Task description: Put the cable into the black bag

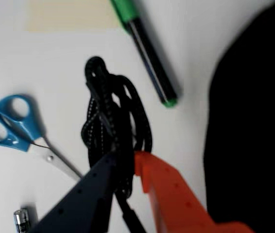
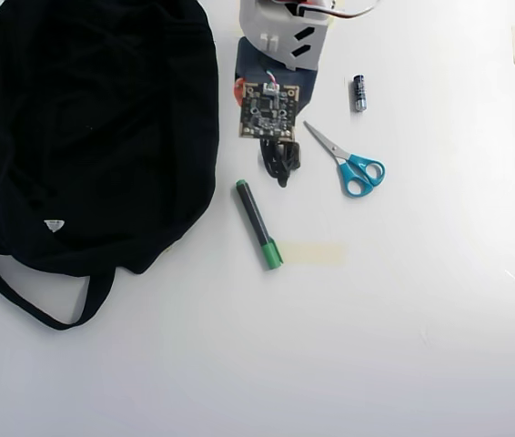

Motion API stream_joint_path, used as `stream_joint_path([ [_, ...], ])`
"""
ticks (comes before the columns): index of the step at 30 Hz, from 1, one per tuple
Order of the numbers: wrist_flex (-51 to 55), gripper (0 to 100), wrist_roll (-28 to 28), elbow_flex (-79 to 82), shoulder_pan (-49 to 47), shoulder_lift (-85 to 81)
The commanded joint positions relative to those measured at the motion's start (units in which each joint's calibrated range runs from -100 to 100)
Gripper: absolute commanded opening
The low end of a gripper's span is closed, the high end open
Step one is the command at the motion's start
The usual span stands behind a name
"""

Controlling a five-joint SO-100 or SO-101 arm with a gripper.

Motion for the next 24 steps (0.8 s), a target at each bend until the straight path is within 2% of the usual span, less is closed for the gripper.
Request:
stream_joint_path([
  [1, 0.7, 2, -0.2, 0.8, 3.9, -5.6],
  [24, -2.6, 2, -0.3, 0.8, 36.3, -4.7],
])
